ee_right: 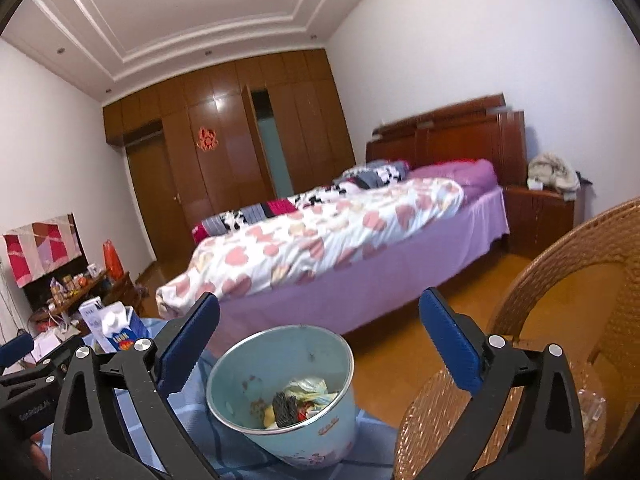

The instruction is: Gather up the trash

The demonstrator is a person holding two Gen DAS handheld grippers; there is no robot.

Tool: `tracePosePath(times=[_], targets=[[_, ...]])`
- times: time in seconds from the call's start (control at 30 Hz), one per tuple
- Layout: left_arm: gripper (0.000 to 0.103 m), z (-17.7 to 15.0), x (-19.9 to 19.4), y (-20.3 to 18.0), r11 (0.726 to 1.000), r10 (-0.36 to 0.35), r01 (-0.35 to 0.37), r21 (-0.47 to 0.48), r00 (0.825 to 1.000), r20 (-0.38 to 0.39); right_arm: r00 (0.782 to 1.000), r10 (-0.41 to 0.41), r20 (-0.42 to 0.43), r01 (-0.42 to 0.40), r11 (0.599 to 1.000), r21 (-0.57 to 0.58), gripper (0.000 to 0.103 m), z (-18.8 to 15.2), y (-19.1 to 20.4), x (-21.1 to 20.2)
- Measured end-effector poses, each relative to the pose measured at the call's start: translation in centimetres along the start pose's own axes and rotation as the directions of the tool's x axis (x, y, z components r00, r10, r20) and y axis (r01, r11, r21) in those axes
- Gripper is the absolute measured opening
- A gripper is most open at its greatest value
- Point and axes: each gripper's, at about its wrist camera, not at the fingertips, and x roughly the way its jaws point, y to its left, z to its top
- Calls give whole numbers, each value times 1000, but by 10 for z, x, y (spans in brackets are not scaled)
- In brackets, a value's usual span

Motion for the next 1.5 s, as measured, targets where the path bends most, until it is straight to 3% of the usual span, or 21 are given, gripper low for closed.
tracePosePath(times=[0.4, 1.5], targets=[[97, 5, -25, 5, 1000, 9, -9, -3, 998, 55, 1000, 18, -13, -18, 1000, 2, 98, 7, 3, -19], [97, 7, -30, 1, 1000, 8, -8, 6, 998, 60, 1000, 13, -15, -13, 1000, 21, 98, 9, 0, -18]])
